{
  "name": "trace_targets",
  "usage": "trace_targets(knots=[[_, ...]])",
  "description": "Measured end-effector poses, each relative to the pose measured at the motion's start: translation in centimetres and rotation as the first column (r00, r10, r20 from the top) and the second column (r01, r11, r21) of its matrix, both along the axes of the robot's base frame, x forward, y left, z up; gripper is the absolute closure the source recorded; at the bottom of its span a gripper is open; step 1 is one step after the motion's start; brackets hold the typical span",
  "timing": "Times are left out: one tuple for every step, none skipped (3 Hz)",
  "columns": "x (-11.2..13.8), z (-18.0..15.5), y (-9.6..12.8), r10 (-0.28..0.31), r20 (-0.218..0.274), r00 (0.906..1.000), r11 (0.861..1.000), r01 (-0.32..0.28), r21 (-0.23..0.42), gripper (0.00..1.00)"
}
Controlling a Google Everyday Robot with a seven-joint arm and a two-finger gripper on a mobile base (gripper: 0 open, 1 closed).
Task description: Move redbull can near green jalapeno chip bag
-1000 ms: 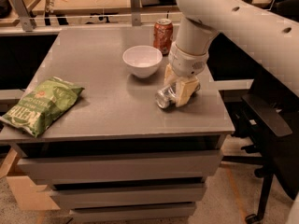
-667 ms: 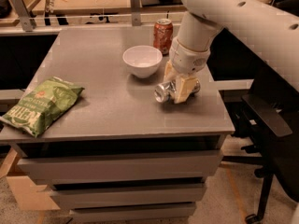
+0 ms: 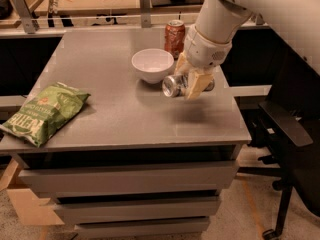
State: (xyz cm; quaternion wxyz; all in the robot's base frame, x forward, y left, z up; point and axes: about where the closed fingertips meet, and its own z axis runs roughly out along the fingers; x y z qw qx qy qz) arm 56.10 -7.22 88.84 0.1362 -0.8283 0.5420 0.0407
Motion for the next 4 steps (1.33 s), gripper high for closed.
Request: trace_targets(knots=[[-0.3,0.2,3.0,0.016,0.028,0.9995,0.999,-0.015,-0.043,1.0],[-0.8,0.4,7.6,0.077,0.053,0.9956,0.992,-0.071,-0.103,1.0],[-0.9,0.0,12.4,0.164,0.057,0.9849,0.979,-0.155,-0.131,1.0],[-1.4,0.3,16.8,0.26,0.066,0.9635,0.962,-0.252,-0.103,1.0]])
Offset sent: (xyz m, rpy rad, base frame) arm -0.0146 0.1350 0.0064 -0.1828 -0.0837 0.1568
